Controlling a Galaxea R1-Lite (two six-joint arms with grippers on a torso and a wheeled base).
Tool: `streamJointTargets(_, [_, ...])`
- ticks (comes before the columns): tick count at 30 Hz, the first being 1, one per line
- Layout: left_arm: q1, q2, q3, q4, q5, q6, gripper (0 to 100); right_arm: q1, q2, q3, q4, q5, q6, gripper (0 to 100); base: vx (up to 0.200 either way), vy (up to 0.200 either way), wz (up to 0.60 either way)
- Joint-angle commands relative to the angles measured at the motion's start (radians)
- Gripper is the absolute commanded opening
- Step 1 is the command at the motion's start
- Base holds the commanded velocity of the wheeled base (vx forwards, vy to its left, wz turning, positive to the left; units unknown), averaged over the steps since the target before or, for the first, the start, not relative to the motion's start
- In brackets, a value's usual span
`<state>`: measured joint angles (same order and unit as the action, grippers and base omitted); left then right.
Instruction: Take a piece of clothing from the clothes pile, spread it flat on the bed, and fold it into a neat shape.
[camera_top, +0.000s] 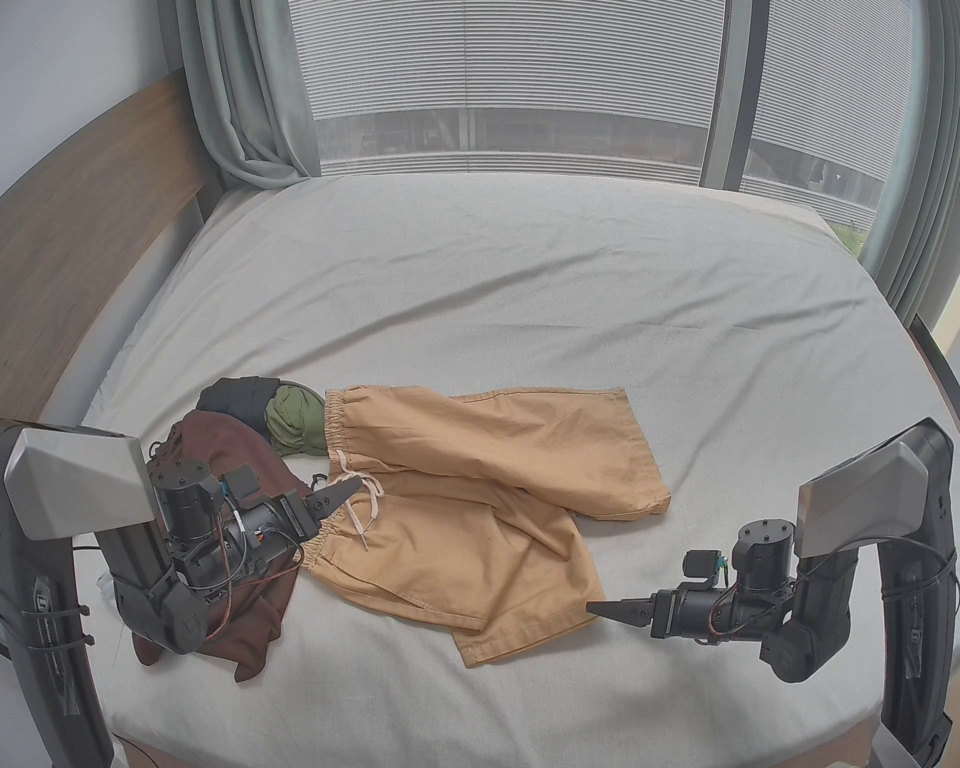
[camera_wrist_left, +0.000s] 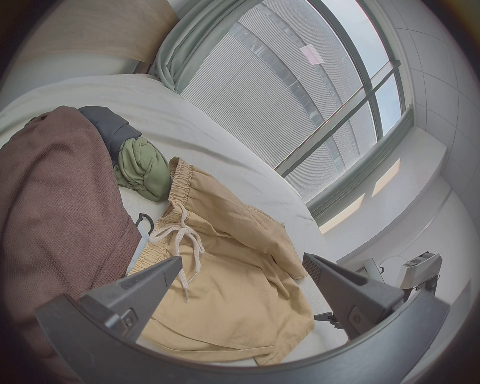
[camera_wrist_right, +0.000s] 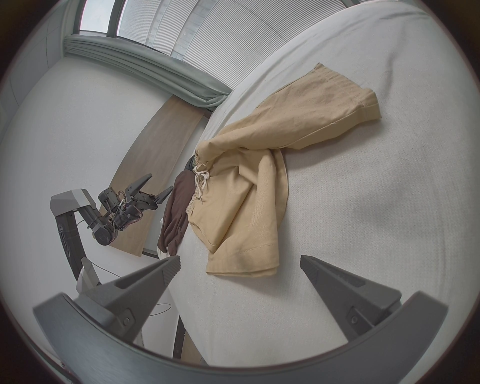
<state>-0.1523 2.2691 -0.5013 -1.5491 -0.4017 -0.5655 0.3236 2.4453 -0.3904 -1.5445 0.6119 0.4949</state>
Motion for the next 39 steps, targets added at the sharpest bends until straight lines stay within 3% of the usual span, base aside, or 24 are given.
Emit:
streamJointTargets(1, [0.0,0.007,-0.002,0.0,0.0,-0.001,100,0.002,0.029,-0.022,0.0,0.0,0.001,100,0.0,0.0,0.0])
streamJointTargets(4, [0.0,0.007,-0.002,0.0,0.0,-0.002,100,0.005,0.035,-0.034,0.0,0.0,0.004,100,0.0,0.0,0.0])
streamJointTargets(10, [0.0,0.007,0.0,0.0,0.0,-0.004,100,0.041,0.07,-0.057,0.0,-0.063,0.007,100,0.0,0.0,0.0])
streamJointTargets(11, [0.0,0.007,0.0,0.0,0.0,-0.004,100,0.041,0.07,-0.057,0.0,-0.063,0.007,0,0.0,0.0,0.0])
streamJointTargets(18, [0.0,0.007,-0.002,-0.002,0.0,-0.007,100,0.043,0.077,-0.071,-0.002,-0.066,0.01,0,0.0,0.0,0.0])
streamJointTargets(31, [0.0,0.006,-0.003,-0.002,0.0,-0.01,100,0.015,-0.095,-0.03,0.0,-0.072,-0.004,0,0.0,0.0,0.0])
streamJointTargets(39, [0.0,0.007,-0.002,-0.002,0.0,-0.01,100,-0.008,-0.065,-0.03,0.0,-0.086,-0.076,0,0.0,0.0,0.0])
